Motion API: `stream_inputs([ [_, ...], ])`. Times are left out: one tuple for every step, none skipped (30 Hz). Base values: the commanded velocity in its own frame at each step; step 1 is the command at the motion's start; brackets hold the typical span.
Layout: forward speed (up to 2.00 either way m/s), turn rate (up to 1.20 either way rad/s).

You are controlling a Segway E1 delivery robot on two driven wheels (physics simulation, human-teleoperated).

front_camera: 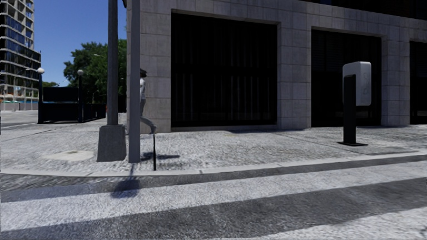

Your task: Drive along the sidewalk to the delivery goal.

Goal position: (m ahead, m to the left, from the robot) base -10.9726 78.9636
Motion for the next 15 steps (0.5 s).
stream_inputs([
  [2.00, -0.55],
  [2.00, -0.55],
  [2.00, -0.52],
  [2.00, -0.52],
  [2.00, -0.06],
  [2.00, 0.00],
  [2.00, 0.00],
  [2.00, 0.00],
  [2.00, 0.00],
  [1.99, 0.00],
  [1.97, 0.00],
  [1.97, 0.00],
  [1.91, 0.00],
  [1.80, 0.00],
  [1.80, 0.00],
])
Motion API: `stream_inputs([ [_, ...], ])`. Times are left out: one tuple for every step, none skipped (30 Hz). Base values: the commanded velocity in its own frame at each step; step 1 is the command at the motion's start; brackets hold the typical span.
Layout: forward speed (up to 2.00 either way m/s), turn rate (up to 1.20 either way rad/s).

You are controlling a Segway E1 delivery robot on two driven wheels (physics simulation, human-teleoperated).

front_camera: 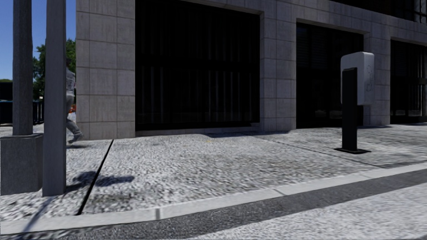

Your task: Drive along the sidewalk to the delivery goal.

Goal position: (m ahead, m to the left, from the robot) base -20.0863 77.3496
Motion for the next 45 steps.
stream_inputs([
  [1.70, 0.00],
  [1.64, 0.00],
  [1.52, 0.00],
  [1.52, 0.00],
  [1.47, 0.00],
  [1.43, 0.00],
  [1.35, 0.00],
  [1.35, 0.00],
  [1.30, 0.00],
  [1.29, 0.00],
  [1.28, 0.17],
  [1.28, 0.17],
  [1.28, 0.29],
  [1.28, 0.43],
  [1.28, 0.43],
  [1.28, 0.49],
  [1.28, 0.51],
  [1.28, 0.51],
  [1.28, 0.51],
  [1.28, 0.52],
  [1.28, 0.52],
  [1.28, 0.52],
  [1.28, 0.52],
  [1.28, 0.52],
  [1.28, 0.52],
  [1.28, 0.52],
  [1.28, 0.52],
  [1.28, 0.53],
  [1.28, 0.53],
  [1.28, 0.53],
  [1.28, 0.53],
  [1.28, 0.53],
  [1.28, 0.54],
  [1.28, 0.54],
  [1.28, 0.54],
  [1.28, 0.54],
  [1.28, 0.54],
  [1.28, 0.54],
  [1.28, 0.54],
  [1.28, 0.54],
  [1.28, 0.54],
  [1.28, 0.54],
  [1.28, 0.54],
  [1.28, 0.54],
  [1.28, 0.54],
])
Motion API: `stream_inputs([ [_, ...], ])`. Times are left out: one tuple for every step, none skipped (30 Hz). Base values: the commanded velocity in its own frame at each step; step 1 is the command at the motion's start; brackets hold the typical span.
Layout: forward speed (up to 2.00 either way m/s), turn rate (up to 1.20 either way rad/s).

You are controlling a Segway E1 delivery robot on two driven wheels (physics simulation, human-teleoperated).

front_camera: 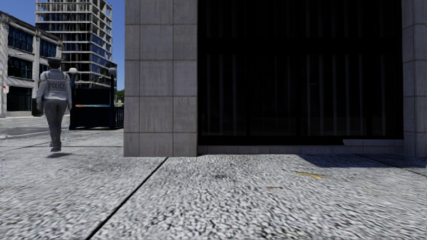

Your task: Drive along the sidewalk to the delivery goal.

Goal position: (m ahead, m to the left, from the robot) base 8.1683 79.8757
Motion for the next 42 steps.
stream_inputs([
  [1.28, 0.54],
  [1.28, 0.54],
  [1.28, 0.54],
  [1.28, 0.54],
  [1.28, 0.54],
  [1.28, 0.54],
  [1.28, 0.54],
  [1.28, 0.54],
  [1.28, 0.54],
  [1.28, 0.54],
  [1.28, 0.54],
  [1.28, 0.54],
  [1.28, 0.54],
  [1.28, 0.54],
  [1.28, 0.54],
  [1.28, 0.54],
  [1.28, 0.54],
  [1.28, 0.54],
  [1.28, 0.54],
  [1.28, 0.54],
  [1.28, 0.54],
  [1.28, 0.54],
  [1.28, 0.54],
  [1.28, 0.54],
  [1.28, 0.54],
  [1.28, 0.54],
  [1.28, 0.54],
  [1.28, 0.54],
  [1.28, 0.54],
  [1.28, 0.54],
  [1.28, 0.54],
  [1.28, 0.54],
  [1.28, 0.59],
  [1.28, 0.64],
  [1.28, 0.64],
  [1.28, 0.66],
  [1.28, 0.67],
  [1.28, 0.67],
  [1.28, 0.67],
  [1.28, 0.67],
  [1.28, 0.67],
  [1.28, 0.67],
])
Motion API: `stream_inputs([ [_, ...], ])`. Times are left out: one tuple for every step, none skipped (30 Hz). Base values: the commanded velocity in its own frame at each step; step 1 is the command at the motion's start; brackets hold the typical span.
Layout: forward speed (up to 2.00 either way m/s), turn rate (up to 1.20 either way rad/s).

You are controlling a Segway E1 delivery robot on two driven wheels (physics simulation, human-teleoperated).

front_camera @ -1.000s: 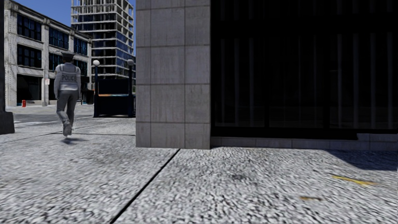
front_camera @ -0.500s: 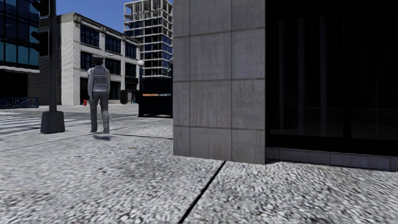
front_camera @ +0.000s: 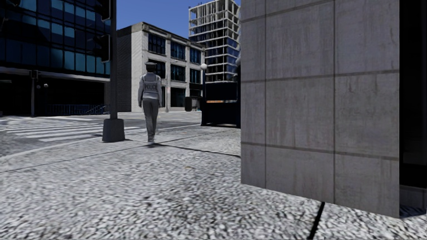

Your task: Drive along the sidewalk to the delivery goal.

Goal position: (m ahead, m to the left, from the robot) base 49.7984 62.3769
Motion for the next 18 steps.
stream_inputs([
  [1.28, 0.67],
  [1.28, 0.67],
  [1.28, 0.67],
  [1.28, 0.67],
  [1.28, 0.67],
  [1.28, 0.68],
  [1.28, 0.68],
  [1.28, 0.68],
  [1.28, 0.68],
  [1.28, 0.68],
  [1.28, 0.68],
  [1.28, 0.68],
  [1.28, 0.68],
  [1.28, 0.68],
  [1.28, 0.68],
  [1.28, 0.68],
  [1.28, 0.68],
  [1.28, 0.68],
])
